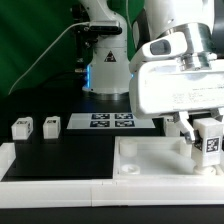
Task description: Assemble one leg
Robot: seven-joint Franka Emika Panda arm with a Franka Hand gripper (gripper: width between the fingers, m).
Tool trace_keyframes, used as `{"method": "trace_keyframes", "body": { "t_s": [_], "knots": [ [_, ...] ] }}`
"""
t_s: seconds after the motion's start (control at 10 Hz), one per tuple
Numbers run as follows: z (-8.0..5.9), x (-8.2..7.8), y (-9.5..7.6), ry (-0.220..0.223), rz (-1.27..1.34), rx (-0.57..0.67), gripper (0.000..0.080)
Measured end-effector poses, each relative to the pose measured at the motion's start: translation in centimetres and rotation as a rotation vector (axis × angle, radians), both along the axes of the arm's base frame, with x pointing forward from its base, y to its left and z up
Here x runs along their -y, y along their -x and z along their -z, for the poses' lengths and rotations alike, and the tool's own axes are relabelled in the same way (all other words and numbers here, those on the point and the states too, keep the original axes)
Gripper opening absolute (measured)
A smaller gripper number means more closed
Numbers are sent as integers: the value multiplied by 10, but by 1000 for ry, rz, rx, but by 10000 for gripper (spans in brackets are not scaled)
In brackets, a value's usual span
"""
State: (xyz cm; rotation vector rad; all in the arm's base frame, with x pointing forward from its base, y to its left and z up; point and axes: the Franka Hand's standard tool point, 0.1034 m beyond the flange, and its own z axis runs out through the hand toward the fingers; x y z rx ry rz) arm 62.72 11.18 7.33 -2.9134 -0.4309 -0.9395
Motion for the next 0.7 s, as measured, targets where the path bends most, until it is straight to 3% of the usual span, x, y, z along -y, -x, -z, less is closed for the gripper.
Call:
{"method": "trace_keyframes", "body": {
  "t_s": [0.5,0.6,0.7],
  "knots": [
    [-1,0,-1,1,-1,-6,291],
    [-1,0,-1,1,-1,-7,458],
    [-2,0,-1,1,-1,-5,458]
  ]
}}
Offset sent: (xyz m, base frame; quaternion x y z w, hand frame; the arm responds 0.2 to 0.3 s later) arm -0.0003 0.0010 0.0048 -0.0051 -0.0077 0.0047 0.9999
